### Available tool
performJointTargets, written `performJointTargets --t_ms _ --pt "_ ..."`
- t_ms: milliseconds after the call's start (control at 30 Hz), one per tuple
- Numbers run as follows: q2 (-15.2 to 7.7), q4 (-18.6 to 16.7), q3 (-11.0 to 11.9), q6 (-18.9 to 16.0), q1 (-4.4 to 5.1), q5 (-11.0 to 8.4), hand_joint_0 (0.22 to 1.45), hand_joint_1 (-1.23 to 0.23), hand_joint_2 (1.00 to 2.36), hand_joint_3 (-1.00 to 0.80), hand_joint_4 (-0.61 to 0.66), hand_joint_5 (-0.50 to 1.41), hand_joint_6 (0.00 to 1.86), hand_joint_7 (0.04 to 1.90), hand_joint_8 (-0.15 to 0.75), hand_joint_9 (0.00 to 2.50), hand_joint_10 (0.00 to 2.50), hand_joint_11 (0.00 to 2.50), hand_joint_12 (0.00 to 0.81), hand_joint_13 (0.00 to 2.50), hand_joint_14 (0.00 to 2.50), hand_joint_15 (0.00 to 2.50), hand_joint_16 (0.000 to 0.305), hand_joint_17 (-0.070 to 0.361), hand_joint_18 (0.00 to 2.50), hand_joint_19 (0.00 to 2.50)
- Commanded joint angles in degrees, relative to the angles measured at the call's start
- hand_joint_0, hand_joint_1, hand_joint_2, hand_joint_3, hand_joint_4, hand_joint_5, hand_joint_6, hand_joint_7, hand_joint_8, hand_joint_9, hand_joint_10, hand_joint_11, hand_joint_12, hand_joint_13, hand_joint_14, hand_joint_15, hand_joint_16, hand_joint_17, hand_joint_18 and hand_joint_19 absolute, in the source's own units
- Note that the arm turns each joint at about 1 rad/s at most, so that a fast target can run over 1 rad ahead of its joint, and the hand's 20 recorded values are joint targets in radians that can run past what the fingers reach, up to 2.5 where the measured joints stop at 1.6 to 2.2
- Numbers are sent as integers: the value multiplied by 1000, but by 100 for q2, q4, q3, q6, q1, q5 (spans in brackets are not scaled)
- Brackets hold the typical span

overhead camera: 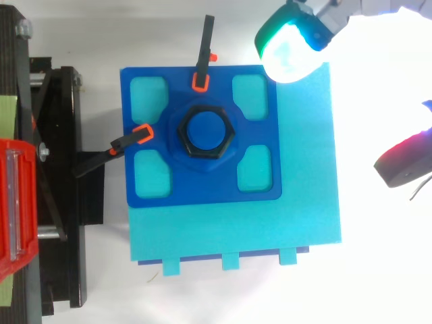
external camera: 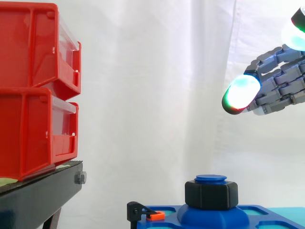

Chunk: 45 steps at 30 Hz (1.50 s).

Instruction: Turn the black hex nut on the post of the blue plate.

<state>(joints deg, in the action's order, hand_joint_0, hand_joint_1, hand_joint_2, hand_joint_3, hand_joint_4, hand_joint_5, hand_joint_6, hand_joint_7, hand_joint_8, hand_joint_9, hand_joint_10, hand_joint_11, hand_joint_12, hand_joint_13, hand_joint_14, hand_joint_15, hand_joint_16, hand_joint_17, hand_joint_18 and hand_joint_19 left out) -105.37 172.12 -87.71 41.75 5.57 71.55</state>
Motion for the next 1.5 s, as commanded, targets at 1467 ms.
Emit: performJointTargets --t_ms 1467 --pt "-1 6 -1 0 -3 0 460 -481 1000 -500 114 -241 500 553 200 0 0 0 377 0 0 0 58 130 0 68"
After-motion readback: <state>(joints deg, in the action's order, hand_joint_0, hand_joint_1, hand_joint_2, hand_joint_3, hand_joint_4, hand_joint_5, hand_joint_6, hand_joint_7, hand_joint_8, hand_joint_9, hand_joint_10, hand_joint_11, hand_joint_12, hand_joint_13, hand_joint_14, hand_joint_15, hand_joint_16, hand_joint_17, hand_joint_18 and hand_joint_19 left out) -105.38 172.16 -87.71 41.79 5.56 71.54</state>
